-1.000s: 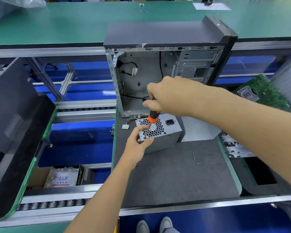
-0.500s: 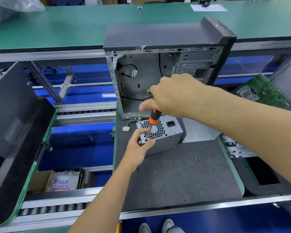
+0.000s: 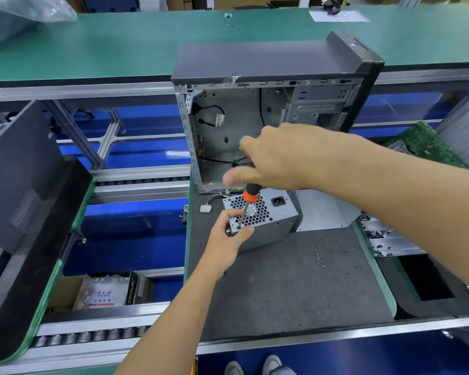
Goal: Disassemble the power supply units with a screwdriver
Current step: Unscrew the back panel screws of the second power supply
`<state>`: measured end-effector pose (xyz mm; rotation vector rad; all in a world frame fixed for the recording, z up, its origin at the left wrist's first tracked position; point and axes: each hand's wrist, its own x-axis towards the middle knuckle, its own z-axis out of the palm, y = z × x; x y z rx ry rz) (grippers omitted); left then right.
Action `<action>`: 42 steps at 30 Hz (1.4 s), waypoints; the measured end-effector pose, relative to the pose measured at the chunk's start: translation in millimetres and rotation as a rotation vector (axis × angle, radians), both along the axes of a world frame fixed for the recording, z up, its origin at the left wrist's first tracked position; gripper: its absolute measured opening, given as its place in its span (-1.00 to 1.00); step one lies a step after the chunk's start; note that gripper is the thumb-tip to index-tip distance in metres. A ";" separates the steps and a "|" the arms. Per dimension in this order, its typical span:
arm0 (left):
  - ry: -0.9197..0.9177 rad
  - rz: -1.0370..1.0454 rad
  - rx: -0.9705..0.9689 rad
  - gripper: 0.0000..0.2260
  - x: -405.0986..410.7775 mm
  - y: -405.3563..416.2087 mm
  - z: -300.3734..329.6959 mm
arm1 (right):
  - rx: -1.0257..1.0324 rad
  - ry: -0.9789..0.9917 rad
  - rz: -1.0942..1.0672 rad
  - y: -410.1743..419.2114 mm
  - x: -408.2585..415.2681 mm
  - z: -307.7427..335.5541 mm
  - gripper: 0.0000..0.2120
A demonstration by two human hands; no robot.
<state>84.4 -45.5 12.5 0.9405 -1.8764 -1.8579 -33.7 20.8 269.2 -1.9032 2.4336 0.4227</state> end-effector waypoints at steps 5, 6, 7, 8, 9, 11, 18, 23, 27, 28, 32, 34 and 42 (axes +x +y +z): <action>-0.005 -0.009 -0.014 -0.71 0.4 -0.5 -1.2 | 0.033 0.205 0.110 -2.1 -2.9 -1.6 -0.36; -0.004 -0.014 -0.016 -0.71 0.5 -0.2 -1.1 | 0.020 0.160 0.103 -1.4 -4.5 -1.9 -0.46; -0.007 -0.017 -0.018 -0.71 0.5 0.0 -0.8 | 0.023 0.105 0.096 -1.1 -6.3 -2.2 -0.55; -0.011 -0.016 -0.020 -0.72 0.5 0.1 -0.3 | 0.029 0.039 0.094 -0.8 -7.8 -2.5 -0.62; -0.016 -0.014 -0.022 -0.73 0.3 0.1 -0.1 | 0.028 -0.031 0.099 -0.5 -9.7 -2.6 -0.67; -0.022 -0.008 -0.023 -0.73 -0.2 -0.4 -0.4 | 0.014 -0.139 0.135 -0.9 -13.3 -3.1 -0.70; -0.008 -0.005 -0.011 -0.70 -0.3 0.4 1.0 | 0.026 -0.366 0.107 0.0 -7.8 -4.4 -0.64; -0.007 0.010 -0.004 -0.67 -0.2 1.2 1.4 | -0.018 0.202 0.073 -1.5 3.0 -3.8 -0.44; -0.002 -0.001 0.006 -0.72 0.7 2.0 3.9 | -0.071 0.057 0.146 -2.5 -0.8 -5.8 -0.66; -0.003 -0.001 0.004 -0.74 0.8 2.2 4.6 | -0.058 -0.041 0.149 -2.4 -2.4 -5.3 -0.73; 0.011 0.007 0.006 -0.76 1.0 3.2 6.8 | -0.019 -0.348 0.161 -2.6 -1.9 -3.5 -0.80; 0.011 0.005 0.018 -0.76 1.2 3.2 6.9 | 0.008 -0.343 0.136 -2.9 3.6 -3.5 -0.82; 0.001 0.011 0.014 -0.75 1.7 3.9 8.2 | -0.024 0.258 0.105 -6.2 11.5 -2.9 -0.39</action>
